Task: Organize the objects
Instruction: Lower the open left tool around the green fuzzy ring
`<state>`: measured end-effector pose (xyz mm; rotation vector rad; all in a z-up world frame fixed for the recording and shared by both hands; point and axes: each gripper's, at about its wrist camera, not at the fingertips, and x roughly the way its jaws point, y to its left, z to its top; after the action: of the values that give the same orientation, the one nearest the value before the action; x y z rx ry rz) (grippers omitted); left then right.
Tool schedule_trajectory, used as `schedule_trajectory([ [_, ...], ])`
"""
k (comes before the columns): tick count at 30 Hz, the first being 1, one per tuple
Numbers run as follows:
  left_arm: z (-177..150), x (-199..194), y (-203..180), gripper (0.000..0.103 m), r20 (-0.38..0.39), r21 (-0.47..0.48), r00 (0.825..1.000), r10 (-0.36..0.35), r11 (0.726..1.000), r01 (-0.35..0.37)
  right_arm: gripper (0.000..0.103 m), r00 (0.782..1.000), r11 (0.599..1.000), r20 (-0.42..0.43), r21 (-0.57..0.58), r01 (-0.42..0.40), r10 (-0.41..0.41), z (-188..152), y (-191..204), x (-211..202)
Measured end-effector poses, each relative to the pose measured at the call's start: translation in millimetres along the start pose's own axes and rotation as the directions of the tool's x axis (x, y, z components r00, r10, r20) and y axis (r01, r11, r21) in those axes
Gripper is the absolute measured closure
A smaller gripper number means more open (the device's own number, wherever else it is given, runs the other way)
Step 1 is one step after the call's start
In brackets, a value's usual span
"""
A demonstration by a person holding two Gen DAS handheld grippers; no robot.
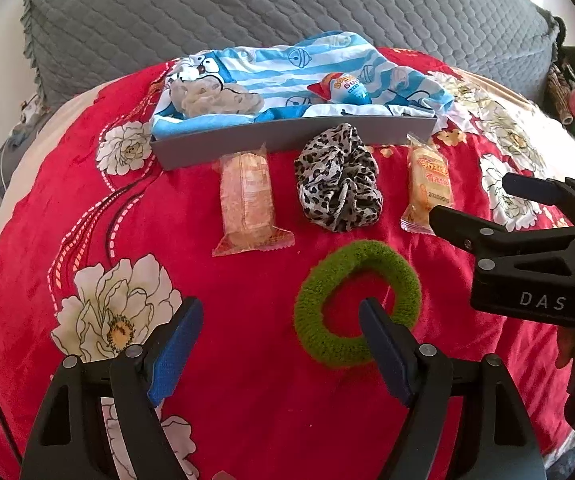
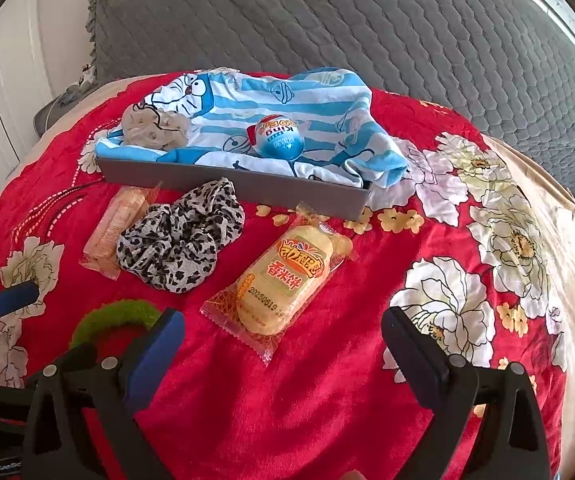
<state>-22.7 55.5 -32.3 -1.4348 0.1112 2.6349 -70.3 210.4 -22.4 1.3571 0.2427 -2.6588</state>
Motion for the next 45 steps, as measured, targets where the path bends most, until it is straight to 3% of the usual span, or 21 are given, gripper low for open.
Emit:
schedule_trajectory([
  [45, -2.0, 18.3, 8.6, 0.021, -0.034, -0.045, 0.999, -0.021, 0.999, 0.019, 0.001, 0.998, 0.999, -0.058, 0.032, 0.026, -0.024, 9.9, -4.6, 34.1],
])
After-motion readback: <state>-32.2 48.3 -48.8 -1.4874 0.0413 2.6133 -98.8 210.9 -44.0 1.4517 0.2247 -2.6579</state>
